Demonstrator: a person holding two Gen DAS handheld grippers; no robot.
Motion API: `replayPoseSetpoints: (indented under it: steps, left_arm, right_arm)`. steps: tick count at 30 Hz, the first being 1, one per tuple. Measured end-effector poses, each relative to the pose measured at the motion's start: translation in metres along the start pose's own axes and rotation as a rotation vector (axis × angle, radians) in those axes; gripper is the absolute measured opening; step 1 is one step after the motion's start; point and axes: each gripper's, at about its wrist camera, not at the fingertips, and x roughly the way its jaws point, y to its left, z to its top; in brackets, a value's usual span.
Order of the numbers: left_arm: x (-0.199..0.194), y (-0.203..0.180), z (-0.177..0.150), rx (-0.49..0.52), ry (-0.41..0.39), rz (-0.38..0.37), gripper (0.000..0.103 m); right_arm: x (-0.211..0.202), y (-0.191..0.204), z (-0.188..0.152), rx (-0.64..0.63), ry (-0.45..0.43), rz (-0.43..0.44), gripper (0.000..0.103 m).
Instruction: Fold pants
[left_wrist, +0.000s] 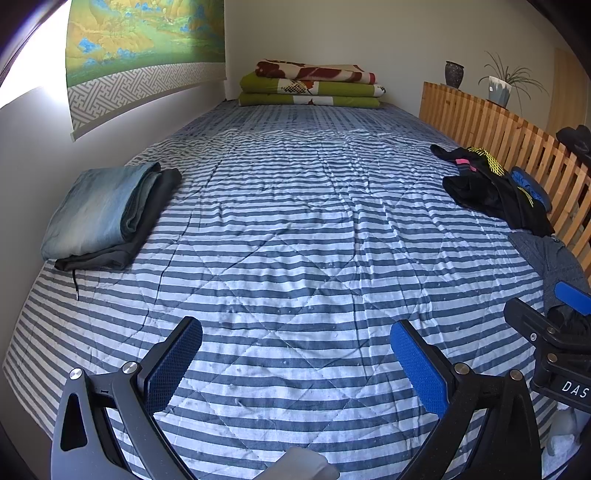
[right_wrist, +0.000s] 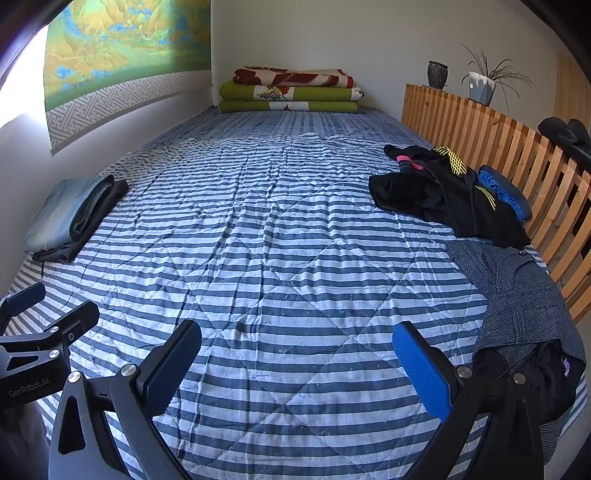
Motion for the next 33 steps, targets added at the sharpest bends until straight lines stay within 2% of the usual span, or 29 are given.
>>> replayPoseSetpoints:
  steps: [33]
  left_arm:
    - [0.0051,-0.0058,0.0023,0.006,0.003,0.006,0.103]
  right_arm:
    - [0.0048,-0.0048,-0.0022,0.006,0.009,-0.004,0.102]
